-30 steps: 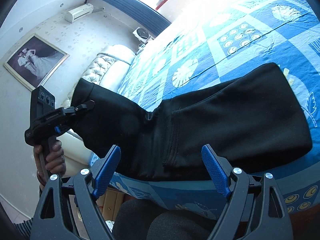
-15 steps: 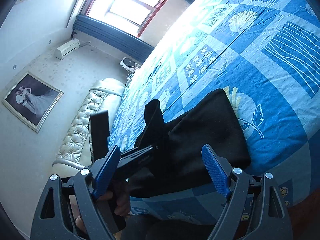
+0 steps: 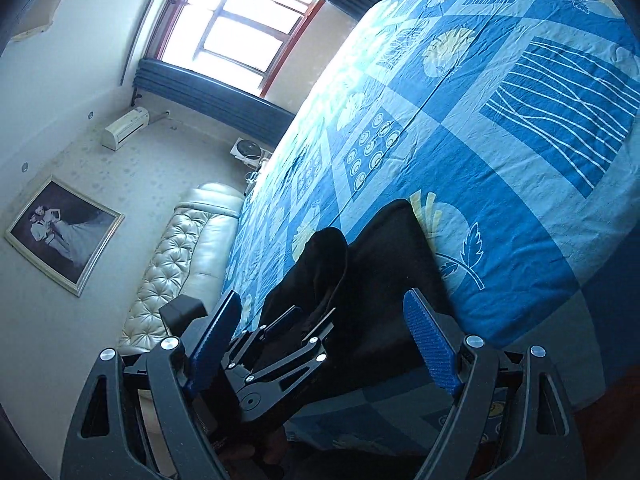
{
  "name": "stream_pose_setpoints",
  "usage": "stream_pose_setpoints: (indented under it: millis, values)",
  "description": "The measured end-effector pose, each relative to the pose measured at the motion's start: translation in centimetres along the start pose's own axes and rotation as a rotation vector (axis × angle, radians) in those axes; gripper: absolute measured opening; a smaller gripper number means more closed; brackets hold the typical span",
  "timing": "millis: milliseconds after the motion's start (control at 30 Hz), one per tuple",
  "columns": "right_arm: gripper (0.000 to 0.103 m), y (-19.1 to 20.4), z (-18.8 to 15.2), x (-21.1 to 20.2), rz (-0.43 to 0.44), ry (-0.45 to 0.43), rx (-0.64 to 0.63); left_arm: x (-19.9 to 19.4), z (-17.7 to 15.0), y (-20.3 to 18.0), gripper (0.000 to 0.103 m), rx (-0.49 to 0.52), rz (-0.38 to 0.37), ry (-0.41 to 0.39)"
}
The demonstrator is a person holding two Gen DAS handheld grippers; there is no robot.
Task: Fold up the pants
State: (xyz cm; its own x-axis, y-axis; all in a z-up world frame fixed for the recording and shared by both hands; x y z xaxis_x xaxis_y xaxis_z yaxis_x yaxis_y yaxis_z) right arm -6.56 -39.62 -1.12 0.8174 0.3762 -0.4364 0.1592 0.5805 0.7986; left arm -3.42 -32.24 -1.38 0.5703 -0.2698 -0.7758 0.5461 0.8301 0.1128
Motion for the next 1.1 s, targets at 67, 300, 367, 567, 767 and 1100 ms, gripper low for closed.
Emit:
stream_pose_setpoints:
  millis: [67,300,367,567,767,1100]
  values:
    - [0.082,0.0,-0.3,0.7,0.019,0.027,0.003,-2.7,-0.8,1.5,0.085,-0.032,-0.025,-0.063]
    - [0.082,0.8,-1.1,6.9,0.002,0.188,-0.063,-7.9,-4.4,11.2,0.094,-0.192,-0.075,-0.121]
    - [0.082,0.8,-1.1,9.3,0.002,0.232,-0.071,-7.8,-5.5,14.2,0.094,-0.227,-0.043,-0.105]
    - [0.082,2.2,-1.2,14.5,-0.051,0.353,-0.151,-7.0,-8.7,21.6,0.094,-0.358,0.063,-0.044]
    - [0.023,2.9,-2.6,16.8,-0.108,0.453,-0.174,-6.0,-10.7,24.6,0.094,-0.454,0.044,0.015]
    - [0.014,6.3,1.3,9.1,-0.065,0.269,-0.253,-5.9,-10.7,24.6,0.094,-0.496,-0.032,0.028]
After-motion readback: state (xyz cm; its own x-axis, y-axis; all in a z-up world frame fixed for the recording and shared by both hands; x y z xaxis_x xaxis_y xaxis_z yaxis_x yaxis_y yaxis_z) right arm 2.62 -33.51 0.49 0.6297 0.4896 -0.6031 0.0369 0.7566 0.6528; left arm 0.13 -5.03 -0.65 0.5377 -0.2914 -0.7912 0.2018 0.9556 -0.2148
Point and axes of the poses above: each gripper's, at about its wrist camera, not at the fingertips, and x roughly the way its jaws point, y to its left, z to its top, the point moved 1 cm from there along x, roughly the way its jaws point, and after that the axes turned 9 degrees about -x, right-handed, at the moved point
